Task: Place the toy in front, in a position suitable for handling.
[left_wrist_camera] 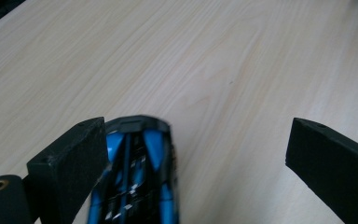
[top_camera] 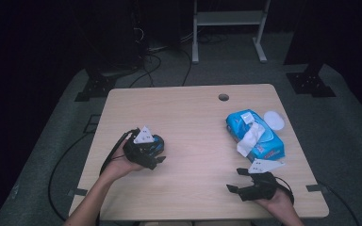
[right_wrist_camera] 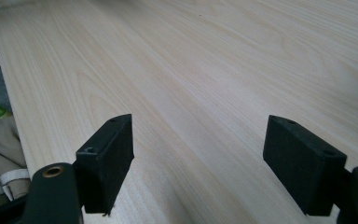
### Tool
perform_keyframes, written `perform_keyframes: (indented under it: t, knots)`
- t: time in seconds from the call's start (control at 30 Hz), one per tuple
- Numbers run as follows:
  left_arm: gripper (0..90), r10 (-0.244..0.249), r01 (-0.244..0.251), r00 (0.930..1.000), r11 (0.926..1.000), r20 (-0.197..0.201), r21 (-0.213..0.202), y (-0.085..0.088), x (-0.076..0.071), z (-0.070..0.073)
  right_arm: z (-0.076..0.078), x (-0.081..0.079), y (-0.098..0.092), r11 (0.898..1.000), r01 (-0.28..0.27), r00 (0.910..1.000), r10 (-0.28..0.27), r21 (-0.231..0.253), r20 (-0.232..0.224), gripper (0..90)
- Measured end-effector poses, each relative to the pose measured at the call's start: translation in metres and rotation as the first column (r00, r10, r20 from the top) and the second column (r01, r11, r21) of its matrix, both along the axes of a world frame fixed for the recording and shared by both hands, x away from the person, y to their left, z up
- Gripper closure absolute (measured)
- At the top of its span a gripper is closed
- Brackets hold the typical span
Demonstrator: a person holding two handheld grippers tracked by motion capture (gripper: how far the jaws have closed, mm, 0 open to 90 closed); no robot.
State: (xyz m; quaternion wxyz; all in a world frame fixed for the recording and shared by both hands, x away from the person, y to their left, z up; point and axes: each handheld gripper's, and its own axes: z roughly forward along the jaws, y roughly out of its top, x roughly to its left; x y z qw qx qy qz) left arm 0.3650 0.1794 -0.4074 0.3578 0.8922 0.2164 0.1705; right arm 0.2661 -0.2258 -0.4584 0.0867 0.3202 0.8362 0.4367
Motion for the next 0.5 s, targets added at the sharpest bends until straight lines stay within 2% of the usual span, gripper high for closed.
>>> perform_keyframes:
  t: [0.23, 0.37, 0.5]
  knots:
    - [5.3, 0.032, -0.029, 0.9979, 0.9983, -0.056, 0.051, 0.019, 0.018, -0.003, 0.000, -0.001, 0.001, 1.000, -0.007, 1.0000, 0.007, -0.007, 0.000, 23.5]
    - [5.3, 0.053, -0.048, 0.9949, 0.9976, -0.087, 0.050, 0.027, 0.025, -0.007, -0.001, -0.001, 0.003, 1.000, -0.013, 0.9999, 0.013, -0.011, 0.000, 23.5]
    - [5.3, 0.071, -0.062, 0.9909, 0.9949, -0.114, 0.080, 0.033, 0.031, -0.015, -0.001, -0.001, 0.004, 1.000, -0.013, 0.9999, 0.013, -0.014, -0.004, 23.3]
